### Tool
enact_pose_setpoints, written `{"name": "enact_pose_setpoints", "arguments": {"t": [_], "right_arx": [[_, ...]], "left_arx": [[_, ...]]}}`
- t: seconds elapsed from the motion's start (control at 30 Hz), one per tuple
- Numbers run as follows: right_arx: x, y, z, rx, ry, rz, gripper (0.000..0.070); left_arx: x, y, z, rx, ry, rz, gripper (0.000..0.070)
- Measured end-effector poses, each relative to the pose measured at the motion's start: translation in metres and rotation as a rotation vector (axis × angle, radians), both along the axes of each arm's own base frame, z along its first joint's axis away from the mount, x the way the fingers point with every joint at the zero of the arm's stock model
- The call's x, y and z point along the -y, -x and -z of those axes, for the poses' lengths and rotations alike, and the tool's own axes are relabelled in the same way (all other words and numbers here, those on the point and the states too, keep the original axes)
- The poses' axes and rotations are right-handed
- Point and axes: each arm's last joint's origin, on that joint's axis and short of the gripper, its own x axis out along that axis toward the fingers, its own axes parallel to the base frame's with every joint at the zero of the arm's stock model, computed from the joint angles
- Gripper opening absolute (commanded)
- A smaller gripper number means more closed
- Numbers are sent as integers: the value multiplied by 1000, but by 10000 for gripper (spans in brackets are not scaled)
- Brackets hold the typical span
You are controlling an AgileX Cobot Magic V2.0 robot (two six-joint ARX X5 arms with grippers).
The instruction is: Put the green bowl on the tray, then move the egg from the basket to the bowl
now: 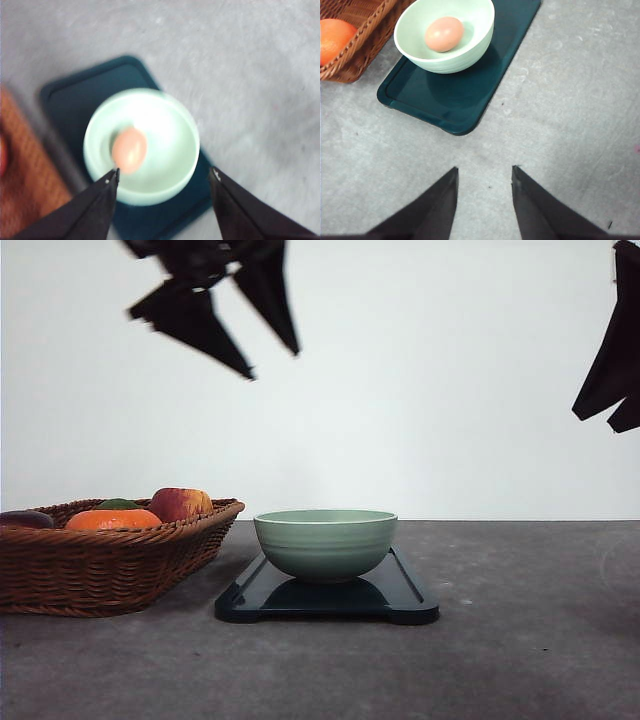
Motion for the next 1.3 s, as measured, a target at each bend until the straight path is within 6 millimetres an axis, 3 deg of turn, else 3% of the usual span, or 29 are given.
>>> {"name": "enact_pose_setpoints", "arguments": {"t": [0.3,0.57,0.77,1.1,1.13,1.17,1.2,1.23,1.3], "right_arx": [[-1,-2,-3,46,6,-21,209],[-2,-4,-6,110,26,-56,209],[-3,-4,-7,138,30,-78,209],[-4,-5,-9,161,21,-100,208],[-4,-5,-9,162,21,-100,204],[-4,-5,-9,163,20,-99,107],[-4,-5,-9,163,20,-99,43],[-4,-5,-9,162,21,-100,15],[-4,-5,-9,160,22,-100,16]], "left_arx": [[-60,73,21,82,59,-125,349],[-90,120,41,87,105,-172,349],[-100,138,48,72,89,-189,349],[-104,146,57,49,93,-210,346],[-105,146,57,44,92,-211,336],[-105,146,57,40,90,-212,188],[-105,146,58,38,89,-212,84],[-105,146,58,37,89,-212,28],[-105,147,58,35,93,-214,0]]}}
